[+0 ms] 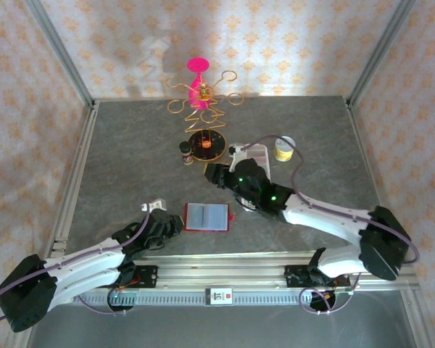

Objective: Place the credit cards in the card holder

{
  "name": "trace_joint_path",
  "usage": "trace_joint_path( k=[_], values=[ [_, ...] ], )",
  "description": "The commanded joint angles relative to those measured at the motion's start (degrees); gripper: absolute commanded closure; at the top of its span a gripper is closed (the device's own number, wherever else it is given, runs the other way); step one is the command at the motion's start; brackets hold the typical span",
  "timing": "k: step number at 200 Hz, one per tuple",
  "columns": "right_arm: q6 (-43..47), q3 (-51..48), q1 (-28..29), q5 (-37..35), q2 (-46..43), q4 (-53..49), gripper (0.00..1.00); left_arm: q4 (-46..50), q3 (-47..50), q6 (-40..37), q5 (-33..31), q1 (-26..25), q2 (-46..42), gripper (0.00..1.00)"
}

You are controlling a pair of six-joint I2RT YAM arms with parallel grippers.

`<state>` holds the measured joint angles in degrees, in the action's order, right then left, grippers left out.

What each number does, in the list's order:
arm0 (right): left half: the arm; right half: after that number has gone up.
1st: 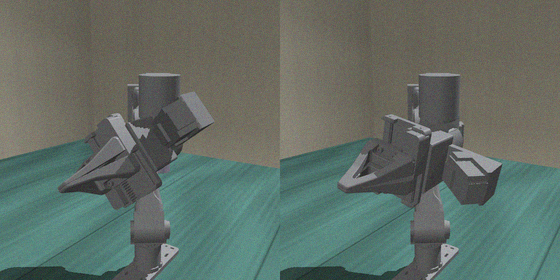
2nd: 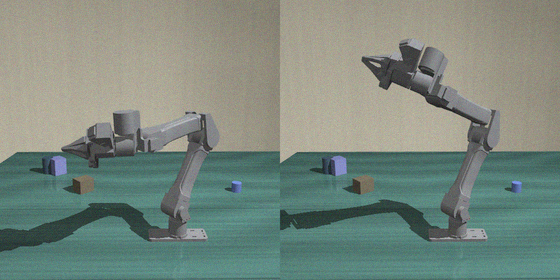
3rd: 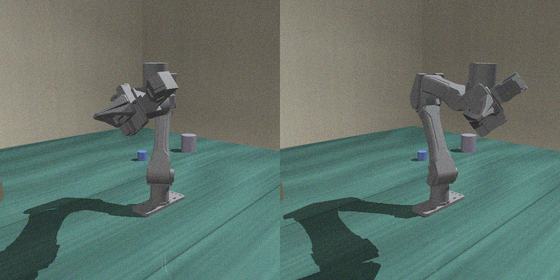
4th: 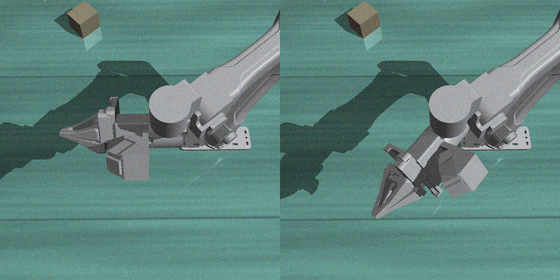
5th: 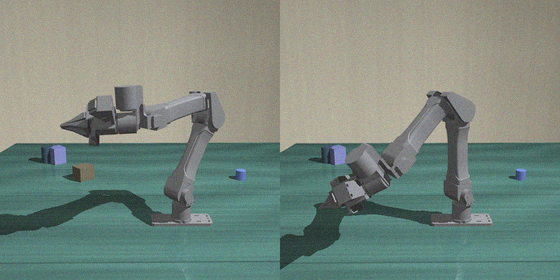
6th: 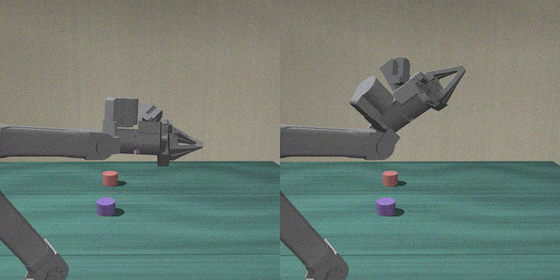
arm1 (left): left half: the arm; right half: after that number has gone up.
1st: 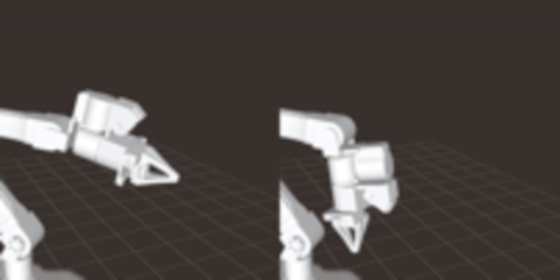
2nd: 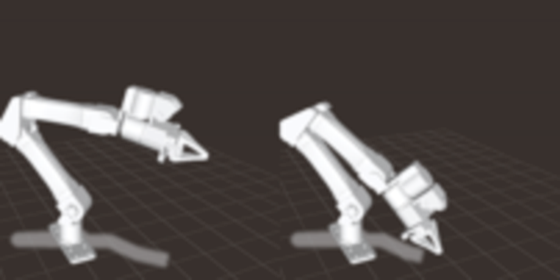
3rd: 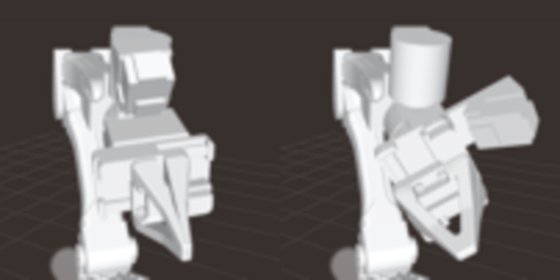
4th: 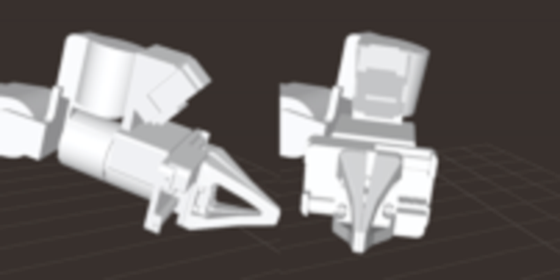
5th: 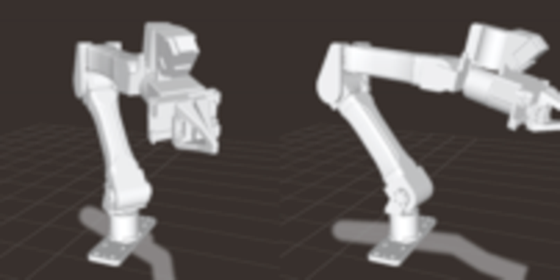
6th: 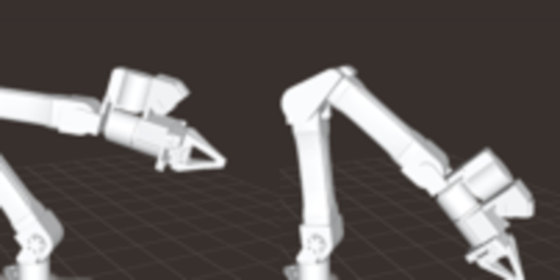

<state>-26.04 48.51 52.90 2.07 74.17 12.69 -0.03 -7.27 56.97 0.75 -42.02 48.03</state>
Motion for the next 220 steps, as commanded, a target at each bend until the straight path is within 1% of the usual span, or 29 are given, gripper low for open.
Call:
trace_joint_path(
  k=[1,21,27,33,39,44,56,61,71,85,95,108,140,187,220],
  values=[
    [30.10,1.89,-0.08,-3.62,-6.12,-9.44,0.60,5.88,-3.98,-2.55,-2.76,-0.39,-0.83,0.74],
    [56.90,-1.64,-0.13,-1.64,-12.74,-15.24,0.51,6.84,-6.69,-3.76,-3.03,-0.39,-0.85,0.70],
    [64.30,-2.36,-0.08,-2.17,-13.60,-18.28,0.50,6.69,-7.19,-3.92,-3.12,-0.43,-0.98,0.68],
    [69.82,-2.63,-0.36,-4.43,-13.87,-21.07,0.48,6.14,-7.52,-4.27,-2.95,-0.43,-1.01,0.67],
    [73.71,-2.55,-1.18,-7.09,-13.51,-23.69,0.47,5.35,-7.69,-4.61,-2.70,-0.43,-1.14,0.65],
    [76.46,-2.14,-2.89,-7.38,-12.95,-26.36,0.46,4.62,-7.76,-4.91,-2.36,-0.41,-1.18,0.64],
    [82.77,-0.89,-8.38,-2.89,-11.85,-33.31,0.44,2.85,-7.76,-5.48,-1.63,-0.43,-1.10,0.60],
    [85.50,-0.85,-10.78,-0.63,-11.71,-34.81,0.41,2.11,-7.76,-5.74,-1.17,-0.39,-0.97,0.59],
    [90.17,-2.10,-15.25,2.32,-11.59,-34.12,0.35,1.13,-7.94,-6.21,-0.31,-0.39,-0.60,0.58],
    [95.55,-4.74,-19.92,5.44,-11.21,-29.74,0.32,0.25,-8.19,-6.78,0.66,-0.42,-0.10,0.58],
    [97.92,-6.13,-21.62,6.61,-10.27,-26.28,0.30,-0.16,-8.12,-6.99,1.14,-0.39,0.01,0.57],
    [100.16,-6.44,-22.70,7.02,-7.86,-23.31,0.29,-1.19,-7.56,-7.18,1.89,-0.42,-0.04,0.57],
    [102.82,-3.60,-24.54,9.76,0.50,-22.47,0.29,-3.49,-6.37,-7.45,4.48,-0.37,0.13,0.55],
    [105.13,-0.64,-24.60,9.29,10.01,-20.03,0.30,-3.29,-5.49,-7.75,5.15,-0.37,-0.35,0.54],
    [105.48,0.14,-24.53,8.24,13.43,-17.13,0.31,-4.31,-4.74,-7.18,5.49,-0.39,-0.44,0.54]
  ],
)
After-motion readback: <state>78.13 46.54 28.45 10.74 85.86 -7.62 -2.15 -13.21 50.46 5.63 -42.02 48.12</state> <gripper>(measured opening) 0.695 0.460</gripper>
